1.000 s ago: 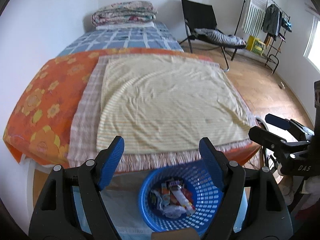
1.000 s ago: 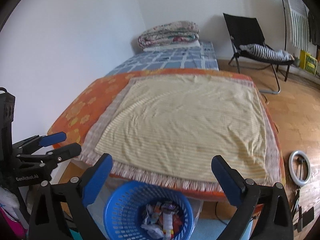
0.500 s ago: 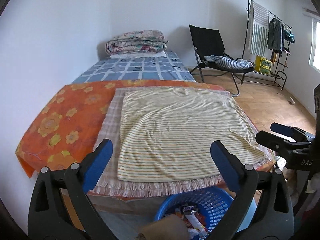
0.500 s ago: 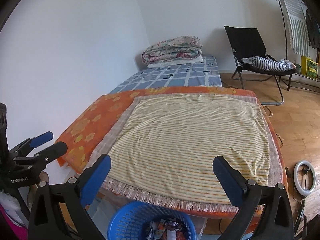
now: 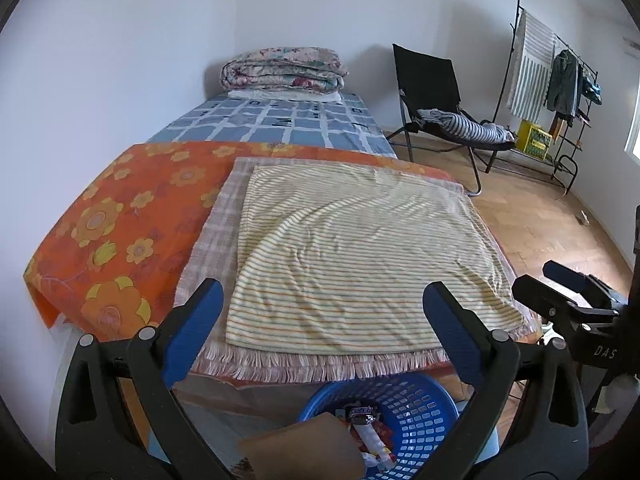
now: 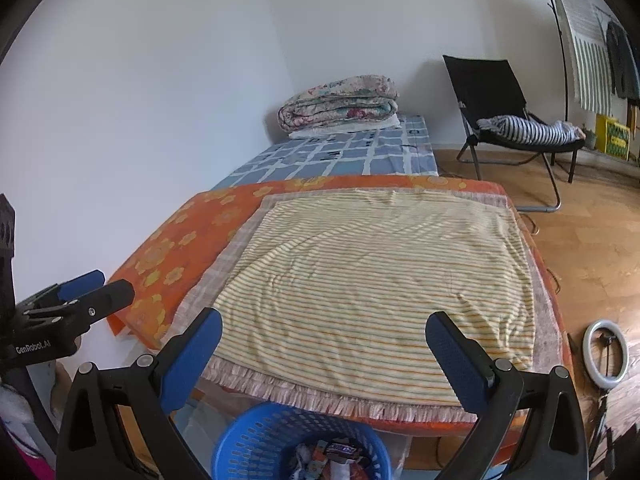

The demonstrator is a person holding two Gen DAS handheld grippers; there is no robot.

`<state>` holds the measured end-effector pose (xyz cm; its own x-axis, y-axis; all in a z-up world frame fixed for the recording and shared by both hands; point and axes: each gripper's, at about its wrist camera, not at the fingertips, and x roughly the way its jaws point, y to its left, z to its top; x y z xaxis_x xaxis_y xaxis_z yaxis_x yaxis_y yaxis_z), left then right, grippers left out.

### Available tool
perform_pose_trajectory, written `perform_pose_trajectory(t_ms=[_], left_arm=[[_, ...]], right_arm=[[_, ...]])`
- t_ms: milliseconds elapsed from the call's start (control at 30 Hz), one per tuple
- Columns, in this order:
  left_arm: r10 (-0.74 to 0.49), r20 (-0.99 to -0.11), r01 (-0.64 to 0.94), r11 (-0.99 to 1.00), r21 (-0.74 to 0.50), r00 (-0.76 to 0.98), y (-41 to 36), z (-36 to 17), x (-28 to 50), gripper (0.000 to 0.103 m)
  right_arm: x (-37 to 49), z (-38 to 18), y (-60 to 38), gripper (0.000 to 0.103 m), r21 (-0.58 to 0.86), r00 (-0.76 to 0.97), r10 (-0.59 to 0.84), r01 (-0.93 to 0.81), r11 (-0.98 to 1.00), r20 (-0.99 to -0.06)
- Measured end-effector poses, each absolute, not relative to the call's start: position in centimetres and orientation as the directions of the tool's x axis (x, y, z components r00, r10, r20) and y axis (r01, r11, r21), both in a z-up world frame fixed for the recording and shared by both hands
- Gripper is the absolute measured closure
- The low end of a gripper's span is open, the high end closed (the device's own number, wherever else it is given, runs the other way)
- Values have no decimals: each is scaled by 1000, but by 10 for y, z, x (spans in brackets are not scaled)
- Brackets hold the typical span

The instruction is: Collect trash

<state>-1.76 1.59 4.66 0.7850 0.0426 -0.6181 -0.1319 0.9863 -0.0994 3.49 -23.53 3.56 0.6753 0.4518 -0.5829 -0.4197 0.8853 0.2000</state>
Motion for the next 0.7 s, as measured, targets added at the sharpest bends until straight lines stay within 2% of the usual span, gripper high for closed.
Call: perform_pose_trajectory(t_ms=[700], left_arm=[[45, -644, -119, 990, -72, 763, 6, 39, -11, 1]], right_arm=[[36, 30, -247, 0, 226, 667, 444, -391, 892, -599]])
